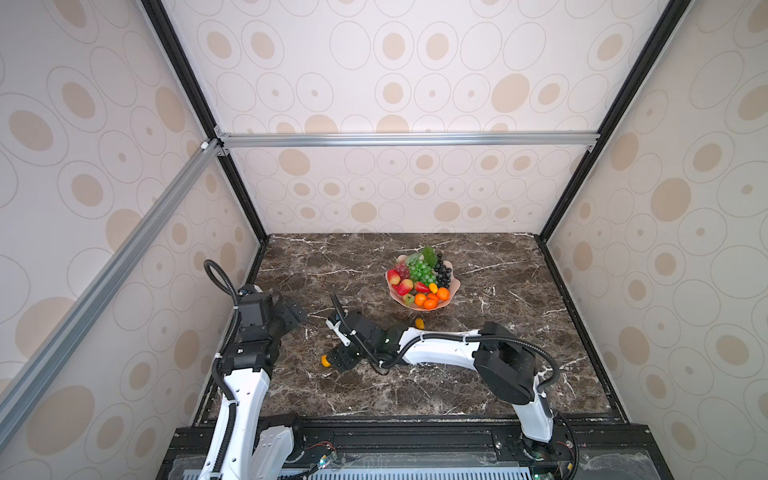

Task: Place and organize the fake fruits in the fruit bowl
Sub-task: 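Swing the right gripper back to the loose yellow fruits while the left gripper draws back, then lower the right gripper and close it on a yellow fruit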

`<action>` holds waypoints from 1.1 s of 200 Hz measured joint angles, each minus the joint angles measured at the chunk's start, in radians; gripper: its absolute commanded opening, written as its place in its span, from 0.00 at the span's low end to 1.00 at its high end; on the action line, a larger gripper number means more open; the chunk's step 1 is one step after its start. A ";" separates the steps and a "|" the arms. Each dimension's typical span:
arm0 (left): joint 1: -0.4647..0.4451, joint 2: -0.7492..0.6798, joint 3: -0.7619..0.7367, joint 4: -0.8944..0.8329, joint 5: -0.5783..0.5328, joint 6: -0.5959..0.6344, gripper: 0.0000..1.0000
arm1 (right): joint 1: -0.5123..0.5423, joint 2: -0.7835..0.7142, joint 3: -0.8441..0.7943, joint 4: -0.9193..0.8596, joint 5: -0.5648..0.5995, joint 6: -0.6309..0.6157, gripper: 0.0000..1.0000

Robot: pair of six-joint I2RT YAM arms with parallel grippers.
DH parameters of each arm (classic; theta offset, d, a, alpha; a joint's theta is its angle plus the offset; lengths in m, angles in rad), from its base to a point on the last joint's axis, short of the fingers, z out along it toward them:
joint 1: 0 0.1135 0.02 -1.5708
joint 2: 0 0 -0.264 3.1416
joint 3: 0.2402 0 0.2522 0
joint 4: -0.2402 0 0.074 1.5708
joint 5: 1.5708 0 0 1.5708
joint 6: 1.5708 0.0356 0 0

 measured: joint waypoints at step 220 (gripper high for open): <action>0.205 -0.044 0.000 -0.015 0.137 0.030 0.98 | 0.059 0.374 0.591 -0.487 0.105 -0.070 0.52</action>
